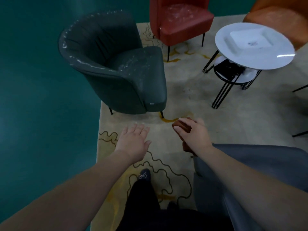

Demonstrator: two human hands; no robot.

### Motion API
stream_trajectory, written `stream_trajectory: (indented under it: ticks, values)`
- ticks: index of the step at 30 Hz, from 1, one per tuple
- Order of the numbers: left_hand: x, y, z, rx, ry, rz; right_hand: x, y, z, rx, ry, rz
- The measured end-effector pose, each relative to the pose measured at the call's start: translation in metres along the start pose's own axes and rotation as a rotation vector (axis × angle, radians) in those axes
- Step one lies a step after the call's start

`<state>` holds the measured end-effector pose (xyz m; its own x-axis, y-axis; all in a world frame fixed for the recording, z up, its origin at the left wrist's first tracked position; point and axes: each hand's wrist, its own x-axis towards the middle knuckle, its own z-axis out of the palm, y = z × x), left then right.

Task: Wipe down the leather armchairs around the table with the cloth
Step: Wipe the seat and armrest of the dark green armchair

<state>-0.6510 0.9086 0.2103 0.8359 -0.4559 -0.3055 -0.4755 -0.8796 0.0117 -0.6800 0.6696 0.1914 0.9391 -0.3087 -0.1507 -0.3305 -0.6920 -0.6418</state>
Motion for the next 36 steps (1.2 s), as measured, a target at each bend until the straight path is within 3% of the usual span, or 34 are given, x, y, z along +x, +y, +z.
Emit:
stream_trajectory:
  ticks: [10,20,28,36]
  values:
    - [0.129,-0.067,-0.033,0.01,0.014,0.142,0.097,-0.041,0.007,0.0,0.074,0.133]
    - [0.249,-0.063,-0.059,0.015,-0.01,0.149,0.212,-0.033,-0.017,0.058,0.136,0.124]
    - [0.351,-0.063,-0.082,0.004,-0.067,0.023,0.344,-0.014,-0.057,0.053,0.085,0.076]
    - [0.415,-0.092,-0.091,-0.066,-0.09,-0.152,0.46,-0.041,-0.052,0.015,-0.063,-0.055]
